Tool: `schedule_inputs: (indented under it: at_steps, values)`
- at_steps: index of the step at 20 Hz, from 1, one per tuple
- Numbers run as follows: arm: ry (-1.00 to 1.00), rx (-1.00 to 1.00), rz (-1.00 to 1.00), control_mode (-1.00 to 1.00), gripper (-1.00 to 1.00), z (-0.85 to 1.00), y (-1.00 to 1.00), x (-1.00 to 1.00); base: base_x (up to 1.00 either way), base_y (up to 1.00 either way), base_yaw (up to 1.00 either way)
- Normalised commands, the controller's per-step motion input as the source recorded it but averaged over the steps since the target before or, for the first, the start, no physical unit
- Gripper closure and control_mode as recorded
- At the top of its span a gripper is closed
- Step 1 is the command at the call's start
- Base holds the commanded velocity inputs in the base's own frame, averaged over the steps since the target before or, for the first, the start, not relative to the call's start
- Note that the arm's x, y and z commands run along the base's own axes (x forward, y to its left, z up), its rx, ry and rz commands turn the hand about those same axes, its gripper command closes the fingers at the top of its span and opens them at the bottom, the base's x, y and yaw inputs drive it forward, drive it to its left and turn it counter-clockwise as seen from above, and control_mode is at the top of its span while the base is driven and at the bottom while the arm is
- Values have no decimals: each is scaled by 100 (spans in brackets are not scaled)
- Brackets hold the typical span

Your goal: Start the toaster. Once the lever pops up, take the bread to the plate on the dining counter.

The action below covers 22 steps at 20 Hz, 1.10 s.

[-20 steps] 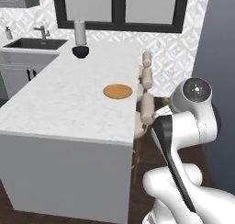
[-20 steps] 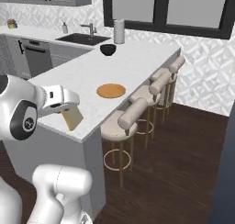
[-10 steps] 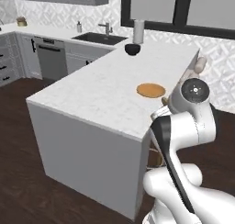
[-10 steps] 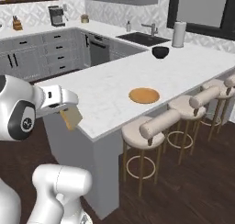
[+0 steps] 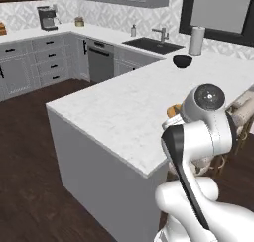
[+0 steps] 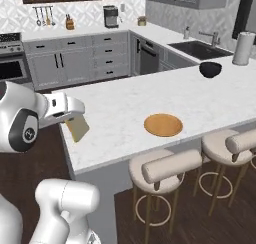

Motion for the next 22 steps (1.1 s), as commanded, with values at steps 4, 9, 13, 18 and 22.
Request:
schedule_inputs:
  at_steps: [4,9,13,18,22]
  values:
    - [0,0,0,100,100,0,0,0,1,-99,45]
    - [0,0,0,100,100,0,0,0,10,-88,43]
    - [0,0,0,100,100,0,0,0,9,-81,37]
    - [-5,4,18,-100,100,-23,-60,1,0,0,0]
    - [0,-6,1,-100,100,-19,-22,19,0,0,0]
